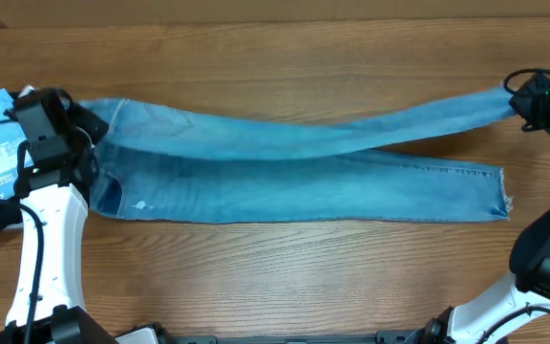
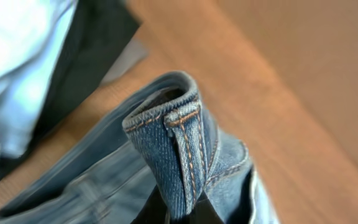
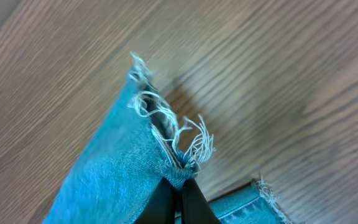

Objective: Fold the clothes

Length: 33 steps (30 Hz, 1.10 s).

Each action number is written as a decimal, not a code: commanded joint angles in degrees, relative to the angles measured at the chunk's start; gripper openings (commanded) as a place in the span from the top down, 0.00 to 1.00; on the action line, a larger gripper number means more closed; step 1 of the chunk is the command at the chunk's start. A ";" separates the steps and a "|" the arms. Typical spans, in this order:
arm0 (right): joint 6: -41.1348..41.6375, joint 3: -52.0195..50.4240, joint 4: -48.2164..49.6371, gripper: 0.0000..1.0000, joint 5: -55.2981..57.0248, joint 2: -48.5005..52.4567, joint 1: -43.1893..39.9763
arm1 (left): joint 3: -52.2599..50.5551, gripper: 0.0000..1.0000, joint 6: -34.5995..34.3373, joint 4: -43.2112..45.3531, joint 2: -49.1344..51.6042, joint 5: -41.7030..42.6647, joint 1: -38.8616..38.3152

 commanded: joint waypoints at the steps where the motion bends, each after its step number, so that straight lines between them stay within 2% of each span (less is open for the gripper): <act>1: 0.55 0.92 6.91 0.96 1.97 0.28 1.73 | 0.70 0.96 0.37 10.99 1.46 -0.81 -2.16; 2: 0.13 0.90 14.84 0.90 1.75 1.99 2.93 | 0.72 0.85 3.76 23.04 6.95 -1.90 -3.87; 3: -2.95 0.92 26.21 0.63 1.40 6.64 4.66 | 1.31 0.45 5.20 40.19 16.79 -6.51 -4.98; 4: -1.44 0.94 28.85 0.49 0.87 9.60 5.18 | 4.15 0.18 3.65 44.15 24.02 -5.97 -4.76; 5: 0.55 0.94 28.61 0.38 -0.35 11.45 5.22 | 7.72 0.05 -0.09 39.74 28.65 -1.99 -4.04; 6: 1.60 0.92 26.75 0.15 -3.06 13.00 5.07 | 12.59 0.00 -3.06 31.69 33.31 5.73 -3.13; 7: 1.51 0.92 25.27 0.01 -2.91 13.29 4.81 | 16.31 0.00 -1.68 25.59 36.61 11.52 -2.80; 9: -0.44 0.94 21.57 0.00 -2.43 12.76 4.09 | 17.70 0.00 3.43 20.70 37.16 11.63 -3.19; 11: -0.37 0.94 16.85 0.00 -1.84 12.11 2.99 | 17.75 0.00 5.46 16.59 35.10 11.54 -3.63; 14: -0.37 0.94 10.32 0.00 -1.86 9.75 0.37 | 17.75 0.00 10.12 6.27 27.71 11.34 -3.63; 16: -0.44 0.94 1.38 0.00 -1.86 6.62 -1.46 | 17.75 0.00 13.46 -5.16 21.05 10.54 -3.61; 18: -3.21 0.94 -7.98 0.00 -3.34 4.68 -2.32 | 17.75 0.00 13.62 -18.62 16.33 6.34 -3.61; 19: -5.66 0.94 -12.46 0.05 -4.22 4.31 -2.32 | 17.75 0.00 13.68 -24.48 15.19 6.36 -3.69; 20: -8.17 0.87 -18.53 0.16 -4.20 4.24 -2.03 | 17.68 0.01 15.39 -31.91 14.91 6.14 -3.82; 21: -9.09 0.48 -21.00 0.23 -4.44 4.24 -1.42 | 16.55 0.07 16.65 -34.67 15.10 5.01 -3.82; 22: -9.46 0.15 -21.66 0.30 -5.09 4.24 -0.68 | 14.73 0.26 18.45 -34.88 15.21 4.35 -3.82; 23: -10.73 -0.66 -21.79 0.38 -6.62 4.24 0.46 | 12.13 0.55 18.56 -33.92 15.23 3.78 -3.72; 24: -10.84 -2.36 -21.55 0.44 -6.75 4.24 2.16 | 9.29 0.73 19.12 -32.13 15.32 3.78 -3.72; 25: -10.95 -4.48 -20.28 0.44 -6.62 4.35 3.67 | 6.01 0.77 20.13 -28.70 15.56 3.72 -3.72; 29: -10.51 -15.54 -10.67 0.44 -6.60 4.35 6.16 | -1.86 0.74 22.36 -15.34 15.98 2.67 -3.72; 33: -9.79 -24.98 -3.19 0.44 -6.56 4.35 6.16 | -4.72 0.68 22.38 -13.14 16.39 -0.50 -3.72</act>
